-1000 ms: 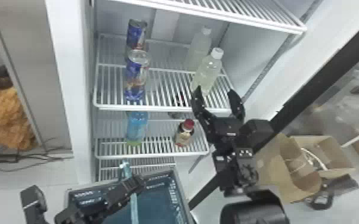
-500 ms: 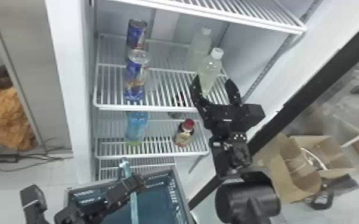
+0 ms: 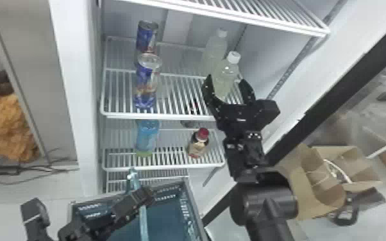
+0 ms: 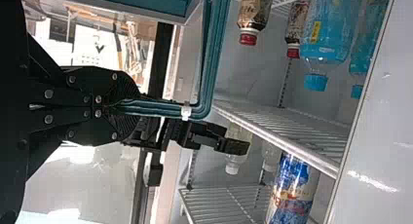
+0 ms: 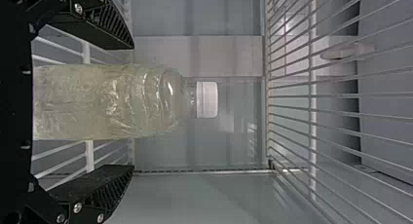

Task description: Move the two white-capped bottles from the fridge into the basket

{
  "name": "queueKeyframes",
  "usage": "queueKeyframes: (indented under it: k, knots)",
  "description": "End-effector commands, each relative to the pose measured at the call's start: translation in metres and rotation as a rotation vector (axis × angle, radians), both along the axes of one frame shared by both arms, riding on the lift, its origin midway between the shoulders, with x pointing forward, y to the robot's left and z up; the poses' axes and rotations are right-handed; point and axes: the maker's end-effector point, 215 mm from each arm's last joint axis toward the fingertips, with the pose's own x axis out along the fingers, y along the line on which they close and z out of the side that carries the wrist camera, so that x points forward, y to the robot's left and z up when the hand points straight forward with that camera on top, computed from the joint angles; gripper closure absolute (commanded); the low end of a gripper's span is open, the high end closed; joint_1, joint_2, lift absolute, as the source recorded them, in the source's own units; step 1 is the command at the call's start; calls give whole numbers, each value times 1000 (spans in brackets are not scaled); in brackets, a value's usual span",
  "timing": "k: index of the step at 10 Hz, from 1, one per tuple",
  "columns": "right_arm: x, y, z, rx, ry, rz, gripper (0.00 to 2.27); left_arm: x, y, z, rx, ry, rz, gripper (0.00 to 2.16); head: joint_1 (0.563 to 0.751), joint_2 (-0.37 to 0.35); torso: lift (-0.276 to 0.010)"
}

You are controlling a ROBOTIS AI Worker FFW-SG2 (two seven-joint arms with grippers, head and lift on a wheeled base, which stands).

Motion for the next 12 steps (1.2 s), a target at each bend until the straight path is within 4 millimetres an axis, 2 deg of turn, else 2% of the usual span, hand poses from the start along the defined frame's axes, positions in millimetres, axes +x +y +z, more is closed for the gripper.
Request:
queueKeyframes:
  k: [1,4,7,9,12]
  knots:
    - [7,-1,0,2,11,0,180,0,0,0,0,1,0,1184,695,-350,0]
    - [19,2,-3,9,47,19,202,1,0,1,0,-2,0,1184,695,-350,0]
    - [24,2,-4,25,66,27,400,2,0,1,1,-4,-1,1184,695,-350,0]
    - [25,4,-7,28,81,34,650,2,0,1,-1,-4,0,1184,695,-350,0]
    - [23,7,1,40,66,49,693,2,0,2,-1,-6,-2,1184,695,-350,0]
